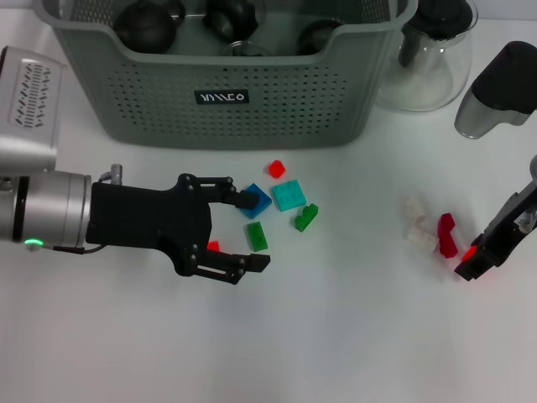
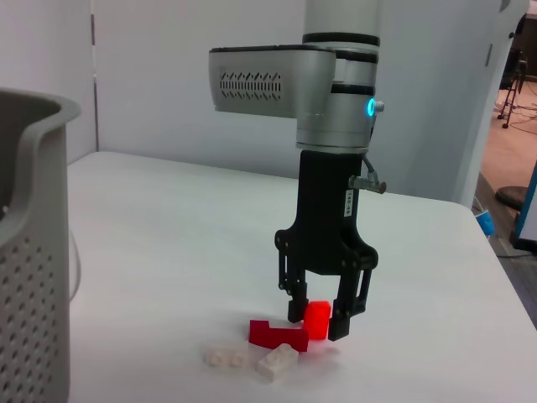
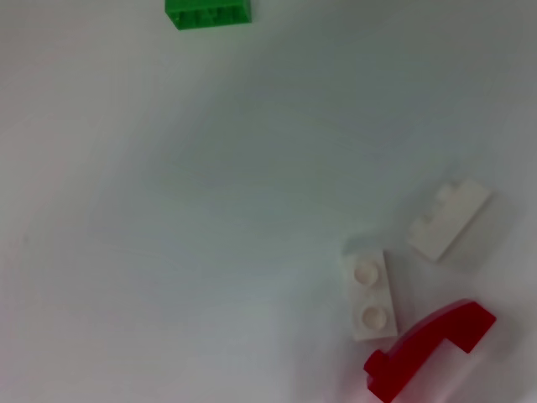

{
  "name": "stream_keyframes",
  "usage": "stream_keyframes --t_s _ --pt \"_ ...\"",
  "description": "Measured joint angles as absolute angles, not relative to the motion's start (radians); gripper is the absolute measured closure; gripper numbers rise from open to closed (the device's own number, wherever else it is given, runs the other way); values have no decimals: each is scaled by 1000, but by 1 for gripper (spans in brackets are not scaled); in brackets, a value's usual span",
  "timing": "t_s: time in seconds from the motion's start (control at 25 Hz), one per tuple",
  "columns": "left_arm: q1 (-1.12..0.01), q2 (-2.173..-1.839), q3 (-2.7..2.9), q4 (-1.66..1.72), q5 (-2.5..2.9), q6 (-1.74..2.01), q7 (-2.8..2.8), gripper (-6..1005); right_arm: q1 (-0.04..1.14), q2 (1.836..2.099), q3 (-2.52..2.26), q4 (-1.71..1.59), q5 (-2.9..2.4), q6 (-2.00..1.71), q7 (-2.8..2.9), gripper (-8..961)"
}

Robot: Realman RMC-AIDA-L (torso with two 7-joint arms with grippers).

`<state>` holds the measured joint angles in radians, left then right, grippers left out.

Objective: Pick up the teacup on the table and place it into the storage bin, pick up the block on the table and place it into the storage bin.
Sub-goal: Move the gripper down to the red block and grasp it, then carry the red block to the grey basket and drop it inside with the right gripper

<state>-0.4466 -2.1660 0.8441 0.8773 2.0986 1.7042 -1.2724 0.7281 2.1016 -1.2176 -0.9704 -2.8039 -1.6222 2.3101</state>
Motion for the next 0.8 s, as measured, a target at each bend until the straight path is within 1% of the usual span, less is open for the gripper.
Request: stream_keyframes --t_s 0.12,0.32,0.52,0.8 --pt "-445 -2166 841 877 2099 1704 -1272 153 728 2102 -1219 -969 -2805 -1623 2311 314" --pt "-440 -2166 841 877 2099 1693 -1273 153 727 2100 -1218 -976 -2805 -1630 2311 508" --pt "-439 -2166 841 877 2098 1692 -1274 152 725 2098 -1203 -996 -2804 -1660 2304 648" --pt "-437 -2166 841 877 2098 1699 -1276 152 720 2094 -1119 -1153 -2775 -1835 2288 647"
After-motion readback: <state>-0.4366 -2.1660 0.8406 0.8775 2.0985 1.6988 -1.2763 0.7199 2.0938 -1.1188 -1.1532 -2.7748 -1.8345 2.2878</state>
